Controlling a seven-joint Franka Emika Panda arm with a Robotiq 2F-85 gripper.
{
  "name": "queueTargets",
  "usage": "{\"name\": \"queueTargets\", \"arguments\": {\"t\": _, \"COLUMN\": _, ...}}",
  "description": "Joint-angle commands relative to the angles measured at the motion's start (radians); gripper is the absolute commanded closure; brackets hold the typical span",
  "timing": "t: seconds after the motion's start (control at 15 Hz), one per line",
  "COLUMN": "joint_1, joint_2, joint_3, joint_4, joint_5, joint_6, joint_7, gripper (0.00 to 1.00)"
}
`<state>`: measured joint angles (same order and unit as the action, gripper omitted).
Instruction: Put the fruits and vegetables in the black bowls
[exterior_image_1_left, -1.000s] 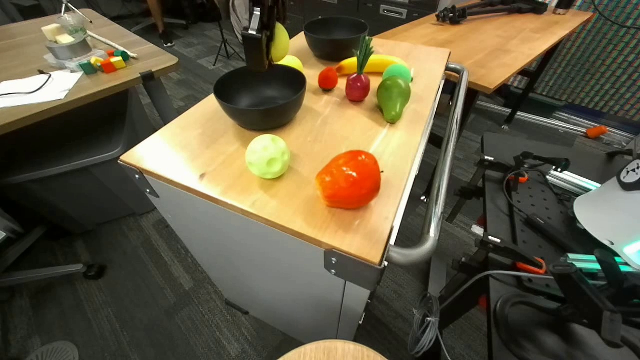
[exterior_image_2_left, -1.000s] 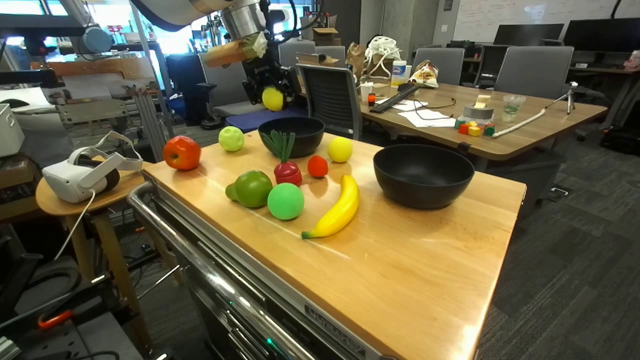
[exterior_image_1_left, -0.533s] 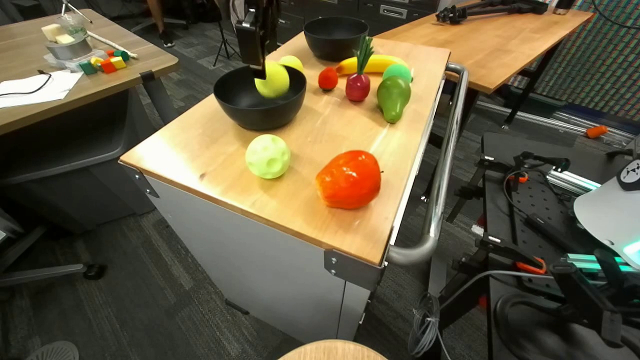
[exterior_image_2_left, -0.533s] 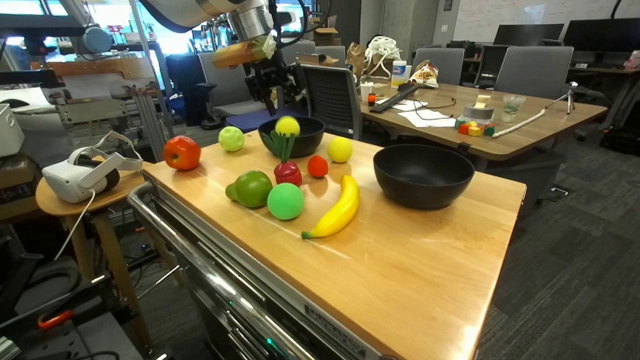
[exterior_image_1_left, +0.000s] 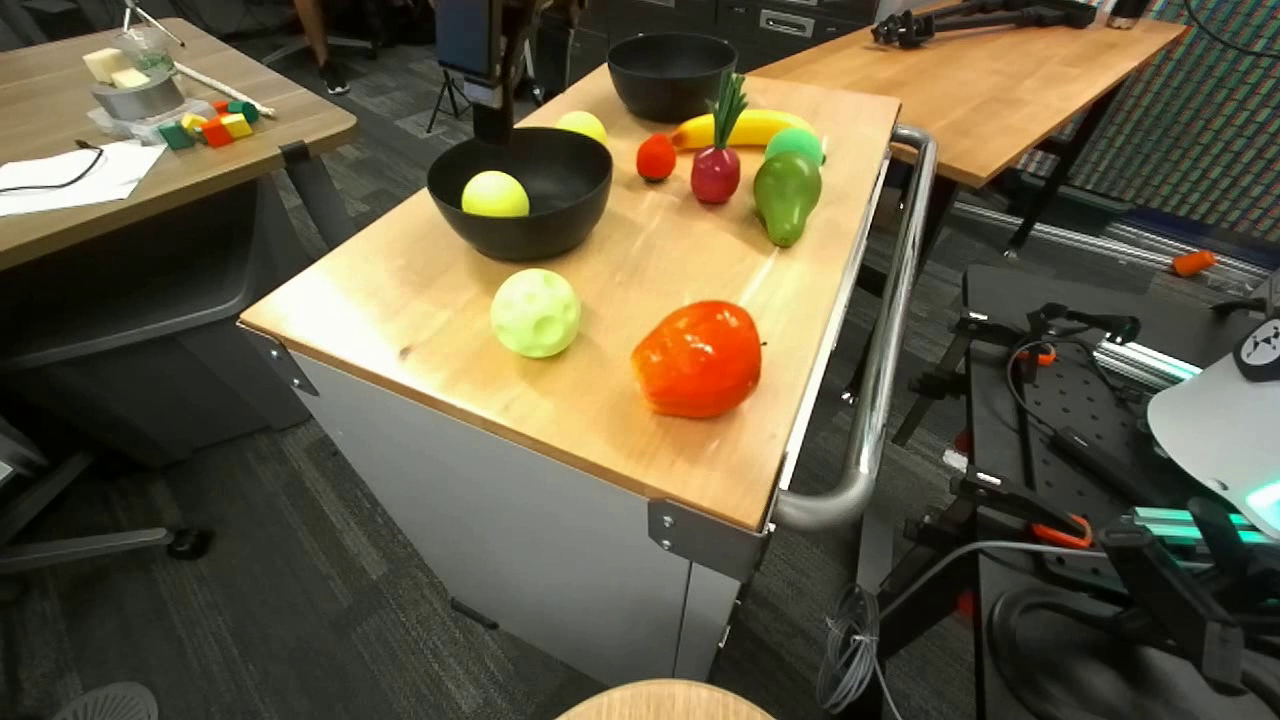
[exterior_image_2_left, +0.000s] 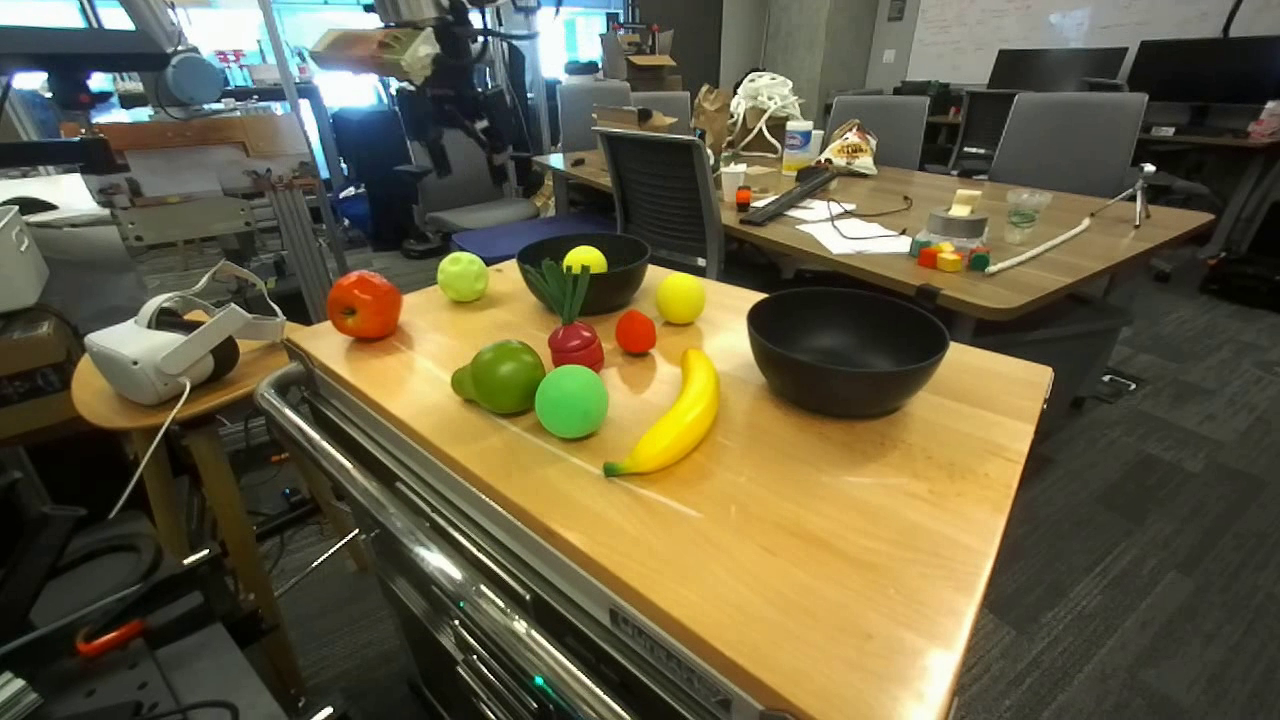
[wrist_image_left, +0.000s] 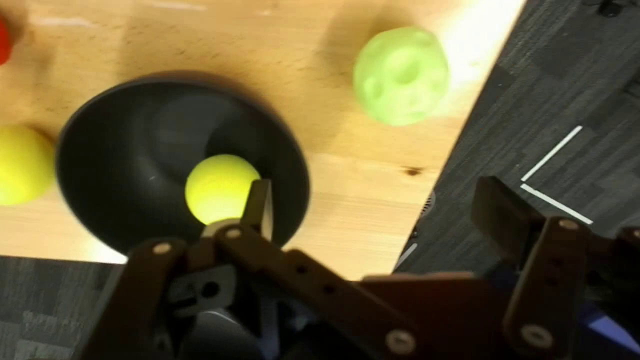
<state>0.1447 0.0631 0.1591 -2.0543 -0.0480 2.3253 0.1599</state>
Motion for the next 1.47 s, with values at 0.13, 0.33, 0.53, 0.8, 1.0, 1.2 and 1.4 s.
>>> {"name": "queueTargets", "arguments": {"t": 0.13, "joint_1": 0.056, "joint_2": -0.034, "joint_3": 0.041, "joint_4": -0.066, "joint_5": 0.014, "joint_6": -0.003, "joint_7": 0.094, "gripper": 0.0}}
{"name": "queueTargets", "arguments": {"t": 0.33, "joint_1": 0.08, "joint_2": -0.027, "joint_3": 0.06, "joint_4": -0.094, "joint_5": 0.023, "joint_6": -0.007, "joint_7": 0.107, "gripper": 0.0}}
{"name": "queueTargets", "arguments": {"t": 0.53, "joint_1": 0.077, "joint_2": -0.003, "joint_3": 0.048, "joint_4": -0.113, "joint_5": -0.046, "joint_6": 0.049, "joint_7": 0.197, "gripper": 0.0}}
{"name": "queueTargets", "arguments": {"t": 0.8, "joint_1": 0.075, "joint_2": 0.073, "joint_3": 0.029, "joint_4": -0.105, "joint_5": 0.002, "joint_6": 0.218, "joint_7": 0.281, "gripper": 0.0}}
{"name": "queueTargets", "arguments": {"t": 1.0, "joint_1": 0.083, "joint_2": 0.132, "joint_3": -0.012, "joint_4": -0.098, "joint_5": -0.031, "joint_6": 0.309, "joint_7": 0.382, "gripper": 0.0}}
{"name": "queueTargets", "arguments": {"t": 1.2, "joint_1": 0.108, "joint_2": 0.176, "joint_3": -0.073, "joint_4": -0.089, "joint_5": -0.11, "joint_6": 0.321, "joint_7": 0.476, "gripper": 0.0}}
{"name": "queueTargets", "arguments": {"t": 1.4, "joint_1": 0.117, "joint_2": 0.208, "joint_3": -0.088, "joint_4": -0.078, "joint_5": -0.111, "joint_6": 0.314, "joint_7": 0.512, "gripper": 0.0}}
